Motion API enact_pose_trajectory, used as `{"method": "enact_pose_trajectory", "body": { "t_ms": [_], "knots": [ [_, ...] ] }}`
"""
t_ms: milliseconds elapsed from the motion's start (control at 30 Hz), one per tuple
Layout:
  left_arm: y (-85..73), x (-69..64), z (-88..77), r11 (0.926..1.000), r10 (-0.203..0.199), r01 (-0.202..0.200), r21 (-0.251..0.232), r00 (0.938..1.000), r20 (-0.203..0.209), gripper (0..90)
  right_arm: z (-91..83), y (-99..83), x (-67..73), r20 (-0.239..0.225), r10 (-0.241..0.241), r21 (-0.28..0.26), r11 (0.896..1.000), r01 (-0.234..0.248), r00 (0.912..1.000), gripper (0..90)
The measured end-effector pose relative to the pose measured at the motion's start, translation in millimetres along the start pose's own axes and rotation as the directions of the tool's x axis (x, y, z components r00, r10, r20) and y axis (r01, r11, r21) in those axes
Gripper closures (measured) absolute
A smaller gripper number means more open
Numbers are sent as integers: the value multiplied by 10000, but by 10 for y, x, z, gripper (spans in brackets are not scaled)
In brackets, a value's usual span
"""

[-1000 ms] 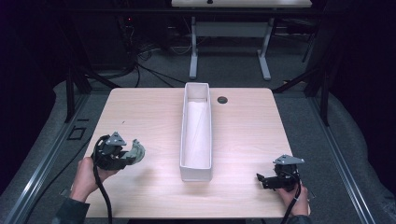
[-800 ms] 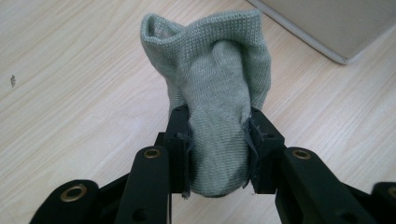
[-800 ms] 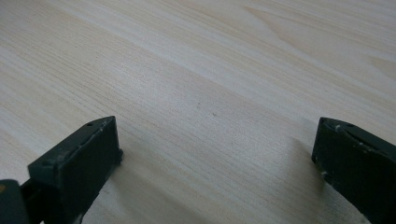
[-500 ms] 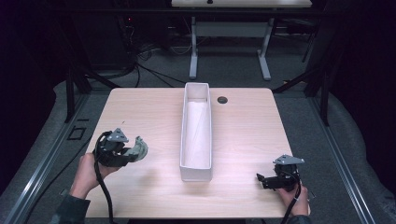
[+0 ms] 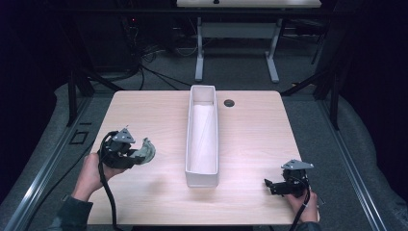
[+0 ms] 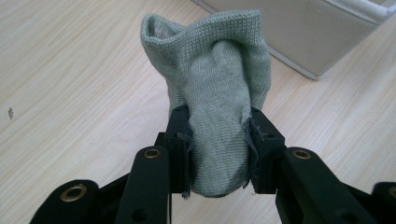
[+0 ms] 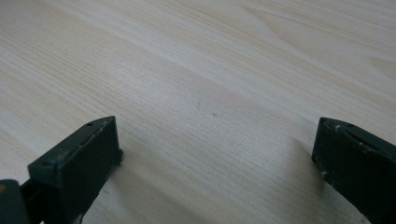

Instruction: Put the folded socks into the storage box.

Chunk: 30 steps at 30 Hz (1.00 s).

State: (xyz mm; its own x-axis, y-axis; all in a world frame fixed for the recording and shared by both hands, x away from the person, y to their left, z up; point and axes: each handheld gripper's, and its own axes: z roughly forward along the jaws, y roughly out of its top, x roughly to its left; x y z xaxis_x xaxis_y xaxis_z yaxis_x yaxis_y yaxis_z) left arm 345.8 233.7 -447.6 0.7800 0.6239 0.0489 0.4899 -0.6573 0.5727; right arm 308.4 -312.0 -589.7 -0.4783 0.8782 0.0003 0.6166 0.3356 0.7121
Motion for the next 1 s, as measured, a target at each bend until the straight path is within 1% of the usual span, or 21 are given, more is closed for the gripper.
{"method": "enact_pose_trajectory", "body": {
  "t_ms": [500, 533, 567, 600, 733, 1000],
  "knots": [
    [167, -18, -69, 9993, 352, -349, -122, 9989, 294, 662, 2, 2, 1, 11, -3, 11, 10000, 3, 10000, 4],
    [175, -20, -70, 9992, 382, -378, -132, 9988, 291, 662, 0, 5, 4, -7, 15, 53, 10000, -14, 10000, 4],
    [187, -23, -71, 9992, 383, -379, -133, 9988, 297, 662, 11, 3, 6, 25, 19, -57, 10000, -18, 10000, 4],
    [198, -23, -70, 9991, 403, -398, -151, 9988, 288, 662, 2, 8, 4, -46, 0, 66, 10000, 0, 10000, 4],
    [245, -36, -67, 9988, 465, -459, -172, 9983, 360, 662, 4, 12, 7, -47, -12, 67, 10000, 12, 10000, 4],
    [343, -82, -63, 9973, 732, -728, -108, 9965, 414, 662, 5, 12, 7, -51, -21, 65, 10000, 21, 10000, 5]
  ]
}}
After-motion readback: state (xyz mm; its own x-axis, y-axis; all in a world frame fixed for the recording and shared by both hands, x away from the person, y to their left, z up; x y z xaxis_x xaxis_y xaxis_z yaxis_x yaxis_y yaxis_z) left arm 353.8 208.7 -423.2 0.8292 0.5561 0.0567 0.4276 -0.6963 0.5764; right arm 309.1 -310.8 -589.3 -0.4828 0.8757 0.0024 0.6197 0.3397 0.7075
